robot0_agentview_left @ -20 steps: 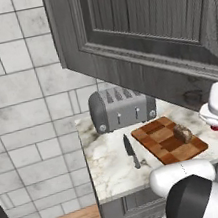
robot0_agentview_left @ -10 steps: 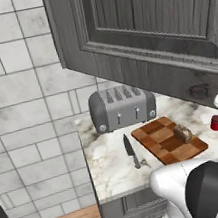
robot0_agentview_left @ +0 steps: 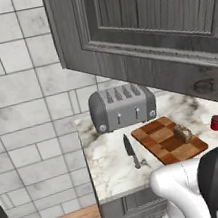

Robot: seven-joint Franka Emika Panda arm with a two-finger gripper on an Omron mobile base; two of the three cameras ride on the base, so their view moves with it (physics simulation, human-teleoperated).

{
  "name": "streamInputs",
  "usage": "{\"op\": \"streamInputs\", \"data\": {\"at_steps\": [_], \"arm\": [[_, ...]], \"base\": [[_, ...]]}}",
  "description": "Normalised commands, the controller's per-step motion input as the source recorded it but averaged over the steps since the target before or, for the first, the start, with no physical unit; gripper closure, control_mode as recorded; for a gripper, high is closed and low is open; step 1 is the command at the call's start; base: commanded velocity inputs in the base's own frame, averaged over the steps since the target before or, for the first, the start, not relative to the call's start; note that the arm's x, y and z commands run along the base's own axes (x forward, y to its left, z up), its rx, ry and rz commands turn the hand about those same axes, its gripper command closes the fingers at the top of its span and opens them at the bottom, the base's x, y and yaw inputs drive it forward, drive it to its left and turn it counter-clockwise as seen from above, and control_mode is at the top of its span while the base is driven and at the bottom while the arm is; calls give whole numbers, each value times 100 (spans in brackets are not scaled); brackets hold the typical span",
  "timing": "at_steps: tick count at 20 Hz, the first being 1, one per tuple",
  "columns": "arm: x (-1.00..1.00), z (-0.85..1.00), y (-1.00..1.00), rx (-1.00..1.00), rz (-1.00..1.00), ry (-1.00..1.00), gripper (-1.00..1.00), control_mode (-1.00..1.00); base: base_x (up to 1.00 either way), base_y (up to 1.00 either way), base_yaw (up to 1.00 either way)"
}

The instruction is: Pick the bread, place it on the cutting board, pick the jam, place it on the counter, and close the cabinet.

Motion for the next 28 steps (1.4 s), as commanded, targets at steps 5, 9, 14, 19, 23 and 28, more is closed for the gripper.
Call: {"op": "streamInputs", "data": {"at_steps": [5,9,14,19,23,28], "arm": [[23,-7,-25,0,3,0,-100,-100],[21,-3,-26,0,3,0,-100,-100],[21,-4,-24,0,3,0,-100,-100],[19,-2,-26,0,3,0,-100,-100],[17,-1,-26,0,3,0,-100,-100],[18,-2,-26,0,3,0,-100,-100]], "base": [[0,0,0],[0,0,0],[0,0,0],[0,0,0],[0,0,0],[0,0,0]]}}
